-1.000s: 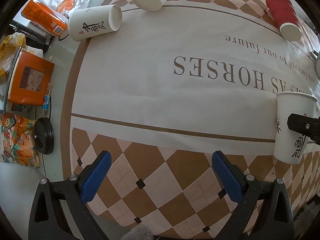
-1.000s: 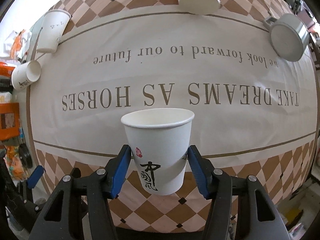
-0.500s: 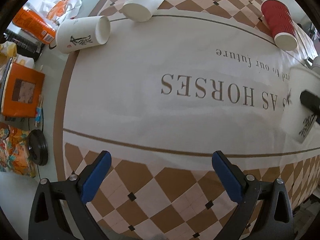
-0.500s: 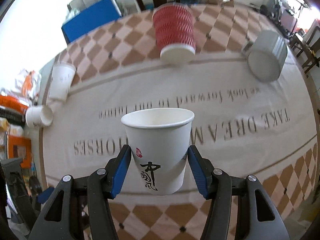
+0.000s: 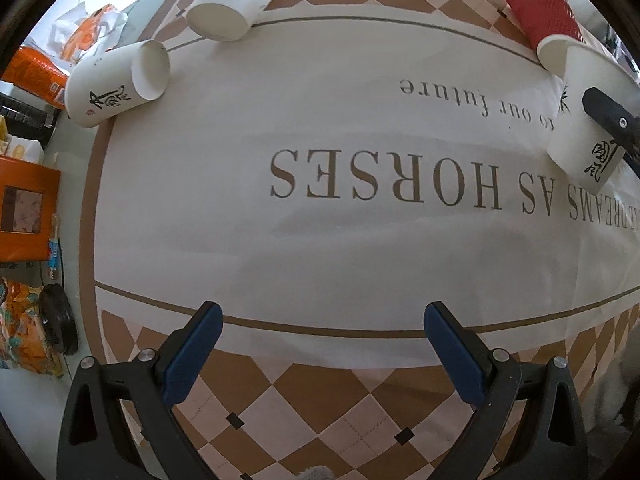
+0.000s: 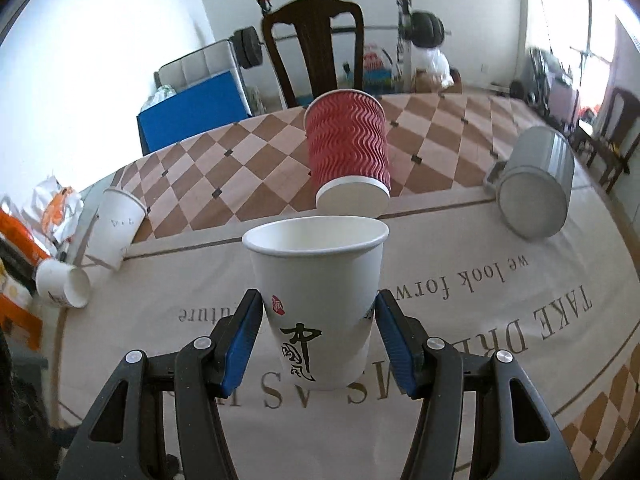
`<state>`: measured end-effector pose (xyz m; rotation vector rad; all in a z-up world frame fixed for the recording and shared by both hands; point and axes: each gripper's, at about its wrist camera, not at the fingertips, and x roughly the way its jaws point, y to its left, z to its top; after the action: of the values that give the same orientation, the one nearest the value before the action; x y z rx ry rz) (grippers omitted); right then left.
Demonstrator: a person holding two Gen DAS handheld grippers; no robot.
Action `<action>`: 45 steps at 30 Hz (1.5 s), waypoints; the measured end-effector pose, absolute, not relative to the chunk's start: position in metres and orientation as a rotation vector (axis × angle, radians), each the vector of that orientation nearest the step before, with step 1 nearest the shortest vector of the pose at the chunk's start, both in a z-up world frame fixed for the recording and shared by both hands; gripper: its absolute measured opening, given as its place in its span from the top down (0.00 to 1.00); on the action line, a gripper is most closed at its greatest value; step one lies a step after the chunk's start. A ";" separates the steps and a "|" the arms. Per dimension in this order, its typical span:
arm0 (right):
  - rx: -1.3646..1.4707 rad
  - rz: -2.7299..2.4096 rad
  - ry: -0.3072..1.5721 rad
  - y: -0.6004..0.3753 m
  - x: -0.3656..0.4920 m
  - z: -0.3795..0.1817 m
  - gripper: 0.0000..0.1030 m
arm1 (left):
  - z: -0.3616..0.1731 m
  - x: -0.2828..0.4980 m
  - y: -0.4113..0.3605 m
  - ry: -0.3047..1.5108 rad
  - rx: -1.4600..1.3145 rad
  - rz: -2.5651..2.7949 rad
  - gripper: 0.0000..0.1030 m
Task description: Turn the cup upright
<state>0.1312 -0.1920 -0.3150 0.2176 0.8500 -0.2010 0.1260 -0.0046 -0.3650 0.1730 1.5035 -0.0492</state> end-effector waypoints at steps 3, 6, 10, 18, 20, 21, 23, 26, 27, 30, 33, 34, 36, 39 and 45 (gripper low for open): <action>0.176 -0.195 0.818 -0.185 0.120 -0.318 0.41 | -0.368 0.124 -0.004 1.506 0.178 -0.048 0.00; 0.157 -0.190 0.817 -0.181 0.109 -0.319 0.40 | -0.369 0.123 0.000 1.504 0.180 -0.045 0.00; 0.146 -0.191 0.869 -0.178 0.098 -0.324 0.36 | -0.362 0.118 -0.001 1.483 0.189 -0.036 0.00; 0.134 -0.216 0.890 -0.183 0.061 -0.302 0.22 | -0.331 0.107 -0.011 1.424 0.206 -0.045 0.00; 0.134 -0.240 0.898 -0.187 0.052 -0.293 0.20 | -0.319 0.107 -0.010 1.408 0.208 -0.050 0.00; 0.133 -0.261 0.906 -0.190 0.047 -0.286 0.16 | -0.313 0.106 -0.012 1.400 0.209 -0.052 0.00; 0.137 -0.290 0.919 -0.196 0.039 -0.275 0.11 | -0.299 0.102 -0.014 1.380 0.207 -0.056 0.00; 0.136 -0.334 0.958 -0.207 0.031 -0.254 0.01 | -0.274 0.095 -0.019 1.340 0.190 -0.059 0.00; 0.139 -0.342 0.965 -0.210 0.029 -0.247 0.01 | -0.265 0.092 -0.018 1.328 0.188 -0.057 0.00; 0.135 -0.360 0.971 -0.218 0.019 -0.216 0.00 | -0.234 0.084 -0.020 1.292 0.170 -0.056 0.00; 0.118 -0.348 0.968 -0.221 0.009 -0.184 0.00 | -0.203 0.074 -0.025 1.243 0.146 -0.060 0.00; 0.108 -0.344 0.968 -0.222 0.005 -0.172 0.00 | -0.191 0.071 -0.028 1.221 0.144 -0.060 0.00; 0.098 -0.337 0.962 -0.224 -0.003 -0.150 0.00 | -0.167 0.064 -0.033 1.185 0.140 -0.061 0.00; 0.092 -0.325 0.960 -0.228 -0.015 -0.118 0.00 | -0.131 0.055 -0.037 1.141 0.125 -0.074 0.00; 0.089 -0.307 0.955 -0.232 -0.035 -0.059 0.00 | -0.066 0.033 -0.046 1.058 0.128 -0.083 0.00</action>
<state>-0.0350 -0.2323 -0.0592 0.0887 0.9551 -0.3072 0.0331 -0.0456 -0.0664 0.1284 1.0578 -0.0835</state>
